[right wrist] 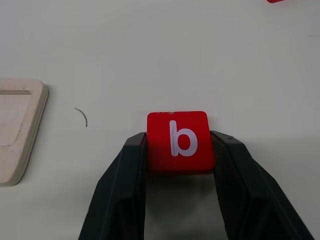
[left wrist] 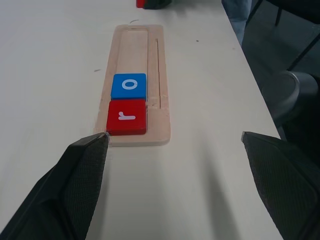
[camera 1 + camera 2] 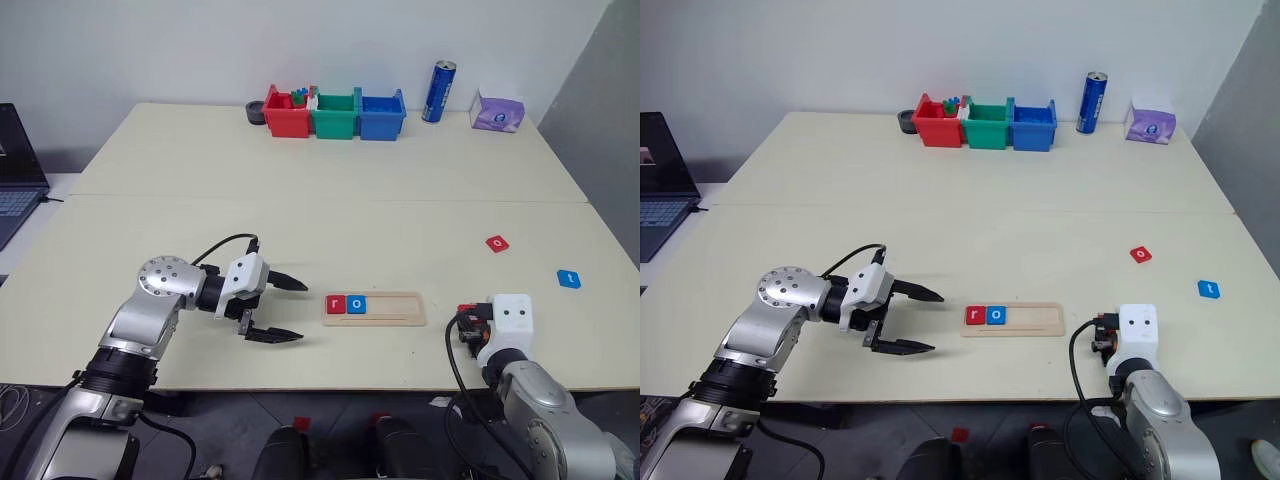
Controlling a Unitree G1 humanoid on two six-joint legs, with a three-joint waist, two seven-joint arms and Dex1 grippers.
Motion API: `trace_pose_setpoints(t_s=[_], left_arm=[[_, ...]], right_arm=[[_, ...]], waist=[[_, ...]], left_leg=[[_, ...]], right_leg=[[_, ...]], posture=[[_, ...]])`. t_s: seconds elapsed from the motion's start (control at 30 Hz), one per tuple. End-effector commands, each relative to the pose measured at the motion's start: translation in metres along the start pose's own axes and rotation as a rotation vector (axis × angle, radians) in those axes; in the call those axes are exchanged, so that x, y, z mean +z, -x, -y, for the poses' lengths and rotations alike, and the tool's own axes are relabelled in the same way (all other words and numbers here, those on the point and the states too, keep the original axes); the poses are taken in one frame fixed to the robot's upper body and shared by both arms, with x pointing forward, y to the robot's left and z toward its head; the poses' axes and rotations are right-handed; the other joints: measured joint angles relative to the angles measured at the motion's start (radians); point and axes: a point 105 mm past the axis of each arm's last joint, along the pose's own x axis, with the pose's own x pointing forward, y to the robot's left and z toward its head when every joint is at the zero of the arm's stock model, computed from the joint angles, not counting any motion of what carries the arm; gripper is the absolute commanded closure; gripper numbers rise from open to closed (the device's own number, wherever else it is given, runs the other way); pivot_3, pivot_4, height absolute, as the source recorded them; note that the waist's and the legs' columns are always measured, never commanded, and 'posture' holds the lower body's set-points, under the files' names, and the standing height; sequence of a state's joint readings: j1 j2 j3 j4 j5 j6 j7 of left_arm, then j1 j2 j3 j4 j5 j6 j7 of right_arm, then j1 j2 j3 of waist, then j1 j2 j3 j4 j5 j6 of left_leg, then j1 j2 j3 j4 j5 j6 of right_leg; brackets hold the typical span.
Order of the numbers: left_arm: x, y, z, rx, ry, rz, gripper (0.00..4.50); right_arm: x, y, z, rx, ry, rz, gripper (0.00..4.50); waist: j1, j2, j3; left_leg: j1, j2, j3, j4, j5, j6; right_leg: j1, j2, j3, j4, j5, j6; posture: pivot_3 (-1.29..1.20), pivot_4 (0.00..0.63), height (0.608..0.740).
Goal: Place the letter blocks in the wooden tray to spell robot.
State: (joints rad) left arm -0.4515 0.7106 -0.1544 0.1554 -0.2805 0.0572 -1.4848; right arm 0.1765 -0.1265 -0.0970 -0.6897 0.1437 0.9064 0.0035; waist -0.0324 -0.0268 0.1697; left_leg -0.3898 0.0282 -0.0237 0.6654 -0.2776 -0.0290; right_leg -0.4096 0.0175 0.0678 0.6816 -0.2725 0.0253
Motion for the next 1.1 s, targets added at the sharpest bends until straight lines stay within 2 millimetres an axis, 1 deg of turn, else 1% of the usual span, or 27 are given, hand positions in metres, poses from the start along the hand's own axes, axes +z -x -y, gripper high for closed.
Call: trace_pose_setpoints(t_s=[0.03,0.07,0.17,0.27,0.3,0.4,0.47,0.53,0.6,0.67,0.73,0.87,1.1], left_arm=[[0.004,-0.002,-0.001,-0.008,-0.038,-0.001,0.00],[0.004,-0.002,-0.001,-0.008,-0.038,-0.001,0.00],[0.002,-0.002,0.001,-0.004,-0.037,-0.005,0.00],[0.000,-0.001,0.002,0.000,-0.037,-0.013,0.00],[0.000,-0.001,0.002,0.001,-0.037,-0.014,0.00],[-0.001,-0.001,0.001,0.008,-0.039,-0.017,0.00],[-0.001,-0.001,0.001,0.013,-0.041,-0.018,0.00],[-0.001,-0.001,0.001,0.014,-0.041,-0.017,0.00],[-0.001,-0.002,0.001,0.012,-0.042,-0.017,0.00],[-0.001,-0.003,0.002,0.010,-0.043,-0.019,0.00],[-0.001,-0.003,0.001,0.008,-0.046,-0.021,0.00],[0.000,-0.004,0.001,0.010,-0.050,-0.021,0.00],[-0.002,-0.004,0.001,0.013,-0.051,-0.024,0.00]], right_arm=[[-0.004,0.001,0.000,-0.027,-0.078,-0.008,2.68],[-0.001,0.001,-0.001,-0.023,-0.094,0.006,2.33],[0.013,0.002,-0.002,-0.019,-0.104,0.060,1.46],[0.036,0.005,0.001,-0.001,-0.077,0.134,0.34],[0.044,0.006,0.002,0.007,-0.051,0.158,0.05],[0.063,0.007,0.012,0.025,0.034,0.198,0.05],[0.073,0.006,0.012,0.134,0.126,0.200,0.05],[0.078,0.008,0.007,0.294,0.221,0.175,0.05],[0.073,0.014,0.003,0.471,0.334,0.107,0.05],[0.061,0.023,0.001,0.631,0.471,0.022,0.05],[0.049,0.022,0.010,0.713,0.595,-0.057,0.05],[0.037,0.010,0.028,0.769,0.723,-0.128,0.05],[0.040,-0.010,0.038,0.826,0.781,-0.149,0.05]], waist=[[-0.001,0.000,0.000],[-0.001,0.000,0.000],[0.000,0.000,0.000],[0.000,0.000,0.000],[0.000,0.000,0.000],[0.000,0.000,0.000],[0.000,0.000,0.000],[0.000,0.000,0.000],[0.000,0.000,0.000],[0.000,0.001,0.001],[0.000,-0.001,0.001],[0.000,-0.001,0.002],[0.000,-0.001,0.002]], left_leg=[[0.000,0.000,0.000,0.000,0.000,0.000],[0.000,0.000,0.000,0.000,0.000,0.000],[0.000,0.001,0.000,0.000,0.000,0.000],[0.000,0.000,0.000,0.000,0.000,0.000],[0.000,0.000,0.000,0.000,0.000,0.000],[0.000,0.000,0.000,0.000,0.000,0.000],[0.000,-0.001,0.000,0.000,0.000,0.000],[0.000,-0.001,0.000,0.000,0.000,0.000],[0.000,-0.001,0.000,-0.001,0.000,0.000],[0.000,-0.001,0.000,-0.001,0.000,0.000],[0.000,-0.002,-0.001,-0.001,0.000,0.000],[0.000,-0.002,0.000,0.000,0.000,0.000],[0.001,-0.001,0.001,0.001,0.000,0.000]], right_leg=[[0.000,0.000,0.000,0.000,0.000,0.000],[0.000,0.001,0.000,0.000,0.000,0.000],[0.000,0.001,0.000,0.000,0.000,0.000],[0.000,0.000,0.001,0.000,0.000,0.000],[0.000,0.000,0.001,0.000,0.000,0.000],[0.000,0.000,0.001,0.000,0.000,0.000],[0.000,0.000,0.000,0.000,0.000,0.000],[0.000,0.000,0.000,-0.001,0.000,0.000],[0.000,0.000,-0.001,-0.001,0.000,0.000],[0.001,0.000,-0.001,-0.001,0.000,0.000],[0.001,0.000,-0.002,-0.002,0.000,0.000],[0.002,0.001,-0.002,-0.001,0.000,0.000],[0.002,0.001,-0.001,-0.001,0.000,0.000]], posture=[[0.00,0.150,0.740],[0.00,0.150,0.740],[0.00,0.150,0.740],[0.00,0.150,0.740],[0.00,0.150,0.740],[0.00,0.150,0.740],[0.00,0.150,0.740],[0.00,0.150,0.740],[0.00,0.150,0.740],[0.00,0.150,0.740],[0.00,0.150,0.740],[0.00,0.150,0.740],[0.00,0.150,0.740]])
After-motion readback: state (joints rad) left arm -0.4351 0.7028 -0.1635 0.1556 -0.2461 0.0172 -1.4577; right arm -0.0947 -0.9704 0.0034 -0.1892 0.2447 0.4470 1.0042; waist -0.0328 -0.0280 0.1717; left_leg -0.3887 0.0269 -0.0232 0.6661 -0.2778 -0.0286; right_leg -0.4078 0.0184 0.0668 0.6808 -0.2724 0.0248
